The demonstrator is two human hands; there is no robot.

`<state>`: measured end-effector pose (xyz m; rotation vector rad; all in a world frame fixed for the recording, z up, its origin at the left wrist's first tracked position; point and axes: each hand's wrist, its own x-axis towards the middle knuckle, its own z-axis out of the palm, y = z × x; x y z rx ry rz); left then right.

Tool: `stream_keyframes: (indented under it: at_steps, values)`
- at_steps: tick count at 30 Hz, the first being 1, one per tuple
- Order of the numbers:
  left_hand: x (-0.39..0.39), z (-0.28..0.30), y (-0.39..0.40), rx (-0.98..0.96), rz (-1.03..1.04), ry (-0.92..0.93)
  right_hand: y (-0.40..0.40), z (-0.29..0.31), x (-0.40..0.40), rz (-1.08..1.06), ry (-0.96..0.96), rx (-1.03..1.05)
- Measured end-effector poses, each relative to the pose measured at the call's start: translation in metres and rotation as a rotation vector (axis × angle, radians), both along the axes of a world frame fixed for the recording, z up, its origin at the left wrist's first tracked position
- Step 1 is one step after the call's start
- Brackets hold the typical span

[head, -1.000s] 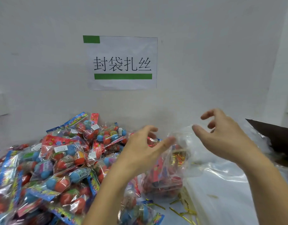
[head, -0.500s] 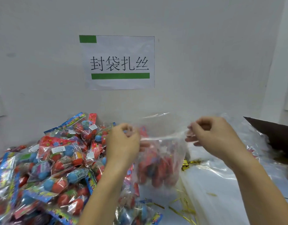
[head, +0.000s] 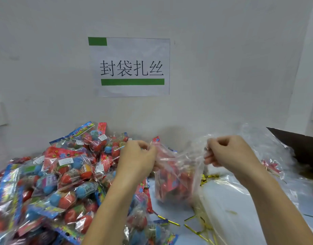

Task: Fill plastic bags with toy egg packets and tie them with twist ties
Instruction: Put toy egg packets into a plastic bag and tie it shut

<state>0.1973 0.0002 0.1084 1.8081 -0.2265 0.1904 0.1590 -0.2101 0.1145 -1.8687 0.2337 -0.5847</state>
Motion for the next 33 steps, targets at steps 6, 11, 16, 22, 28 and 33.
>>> stream_keyframes:
  at_steps: [6, 11, 16, 22, 28, 33]
  values:
    - [-0.001, -0.005, 0.006, 0.149, -0.042, 0.067, 0.004, -0.007, 0.002, 0.015, 0.135, -0.082]
    - [-0.001, 0.008, 0.011, 0.02, 0.092, -0.079, 0.002, 0.002, 0.002, -0.124, -0.042, -0.099]
    - [-0.001, 0.007, 0.013, -0.035, -0.024, 0.034, 0.003, -0.002, -0.002, -0.05, 0.05, -0.061]
    - [0.005, 0.009, 0.019, -0.094, 0.117, -0.085, 0.001, 0.001, -0.002, -0.097, -0.024, -0.047]
    - [0.009, 0.006, 0.018, -0.196, 0.096, -0.063, -0.007, 0.003, -0.001, 0.111, -0.108, 0.181]
    - [0.012, 0.001, 0.018, -0.294, 0.103, -0.042, -0.034, -0.012, -0.002, 0.179, 0.098, -0.095]
